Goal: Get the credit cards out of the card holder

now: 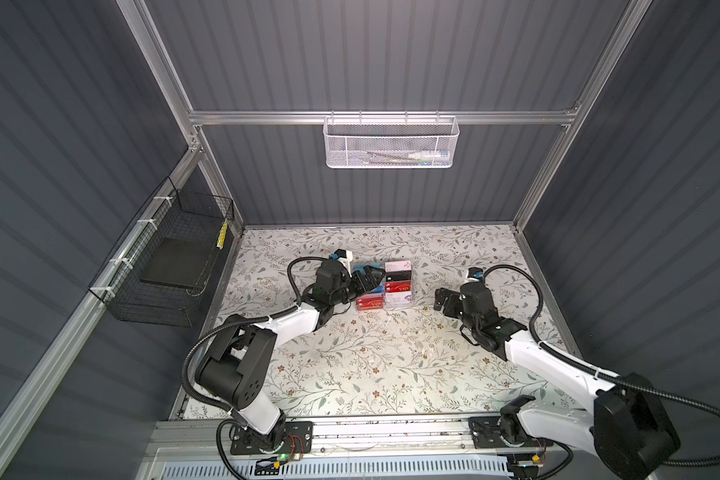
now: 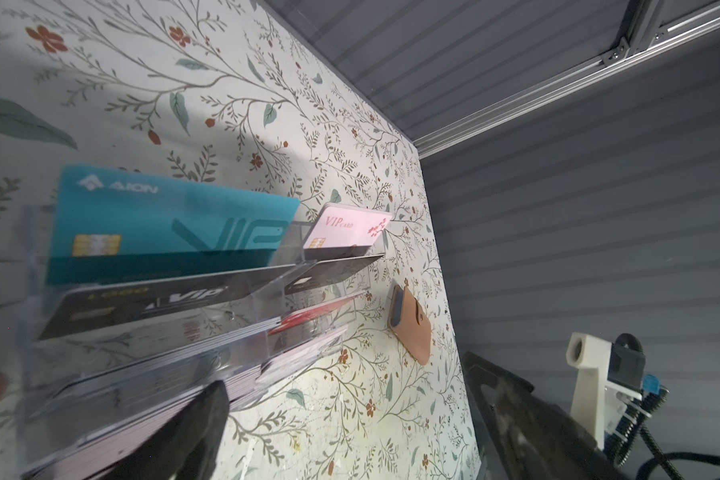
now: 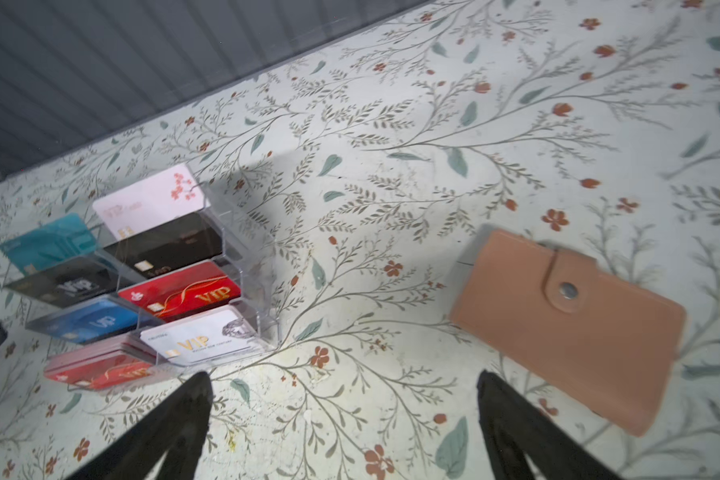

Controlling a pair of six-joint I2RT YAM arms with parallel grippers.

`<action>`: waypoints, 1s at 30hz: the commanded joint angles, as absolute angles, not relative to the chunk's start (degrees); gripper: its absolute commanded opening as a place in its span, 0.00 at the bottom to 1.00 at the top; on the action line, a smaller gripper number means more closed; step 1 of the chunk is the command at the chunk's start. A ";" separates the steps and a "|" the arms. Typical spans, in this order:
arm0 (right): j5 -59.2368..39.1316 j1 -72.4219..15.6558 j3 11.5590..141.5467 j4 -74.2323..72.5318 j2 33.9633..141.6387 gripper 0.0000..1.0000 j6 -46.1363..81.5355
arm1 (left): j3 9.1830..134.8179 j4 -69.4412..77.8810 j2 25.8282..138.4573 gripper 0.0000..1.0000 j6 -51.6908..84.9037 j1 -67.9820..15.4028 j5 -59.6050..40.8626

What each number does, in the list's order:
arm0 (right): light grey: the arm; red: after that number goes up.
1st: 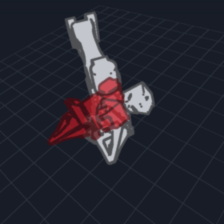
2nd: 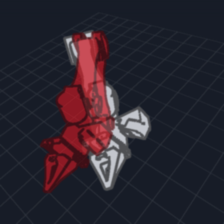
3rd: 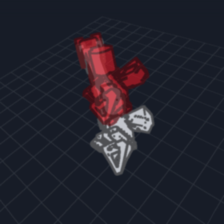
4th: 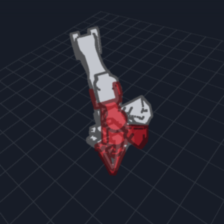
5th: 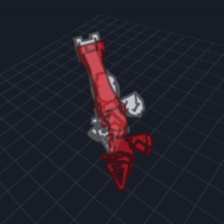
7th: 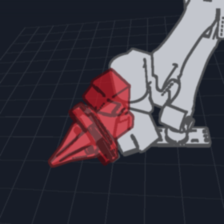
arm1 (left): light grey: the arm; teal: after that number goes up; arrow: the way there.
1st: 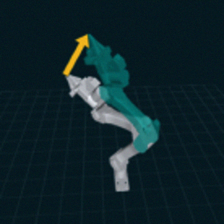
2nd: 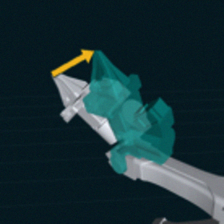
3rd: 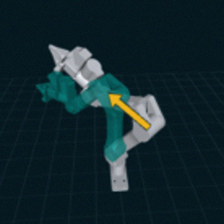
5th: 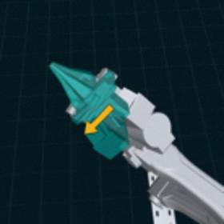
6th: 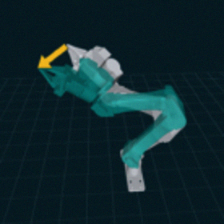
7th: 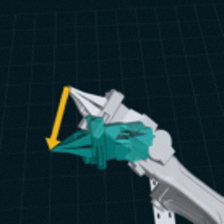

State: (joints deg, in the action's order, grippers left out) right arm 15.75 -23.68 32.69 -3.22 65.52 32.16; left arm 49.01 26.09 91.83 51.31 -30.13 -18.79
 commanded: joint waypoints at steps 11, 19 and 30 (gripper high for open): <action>-0.73 3.64 37.81 3.42 74.73 0.99 30.76 | 49.57 24.74 92.94 1.00 47.20 -45.01 -12.66; -2.98 3.67 56.14 10.12 89.96 0.99 24.01 | 45.31 27.34 92.74 1.00 48.46 -46.07 -11.73; -8.41 3.52 60.50 12.32 98.07 0.99 23.81 | 42.89 25.84 89.84 1.00 47.67 -46.06 -9.93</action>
